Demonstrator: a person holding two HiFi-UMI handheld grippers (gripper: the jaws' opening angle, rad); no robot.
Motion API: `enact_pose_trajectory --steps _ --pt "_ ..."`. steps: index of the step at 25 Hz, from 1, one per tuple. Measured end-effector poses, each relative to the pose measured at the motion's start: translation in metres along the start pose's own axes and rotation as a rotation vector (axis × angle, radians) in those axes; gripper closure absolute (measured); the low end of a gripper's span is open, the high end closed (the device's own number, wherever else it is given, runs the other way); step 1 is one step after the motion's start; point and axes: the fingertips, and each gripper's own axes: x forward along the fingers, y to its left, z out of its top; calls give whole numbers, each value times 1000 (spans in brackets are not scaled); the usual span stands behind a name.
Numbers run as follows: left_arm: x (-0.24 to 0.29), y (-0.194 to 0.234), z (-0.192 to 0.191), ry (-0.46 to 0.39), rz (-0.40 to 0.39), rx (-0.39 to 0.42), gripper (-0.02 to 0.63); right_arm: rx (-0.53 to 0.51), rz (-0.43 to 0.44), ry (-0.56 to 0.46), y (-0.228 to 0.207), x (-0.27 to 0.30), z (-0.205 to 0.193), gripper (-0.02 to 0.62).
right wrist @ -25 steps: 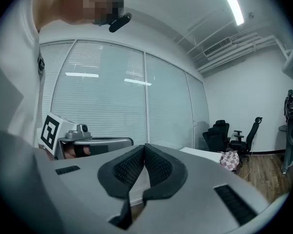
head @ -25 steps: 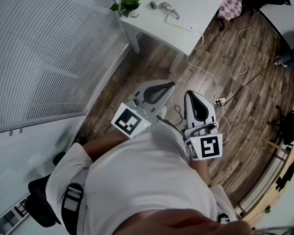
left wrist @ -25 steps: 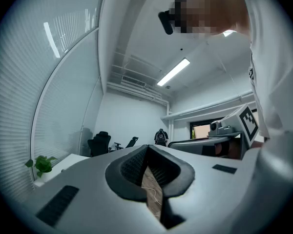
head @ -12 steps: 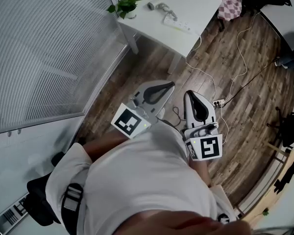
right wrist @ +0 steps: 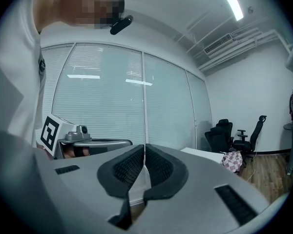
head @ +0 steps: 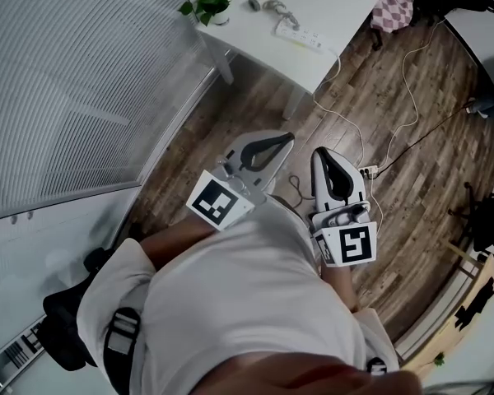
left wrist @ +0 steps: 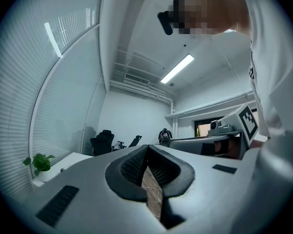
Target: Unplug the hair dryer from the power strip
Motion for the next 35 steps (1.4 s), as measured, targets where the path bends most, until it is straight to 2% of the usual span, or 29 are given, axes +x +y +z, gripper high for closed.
enact_pose_trajectory --steps 13,35 --pt "25 44 -2 13 -4 -2 577 20 14 24 -20 48 -4 561" --pt "93 189 2 24 -30 -28 577 31 -18 63 -81 197 0 561"
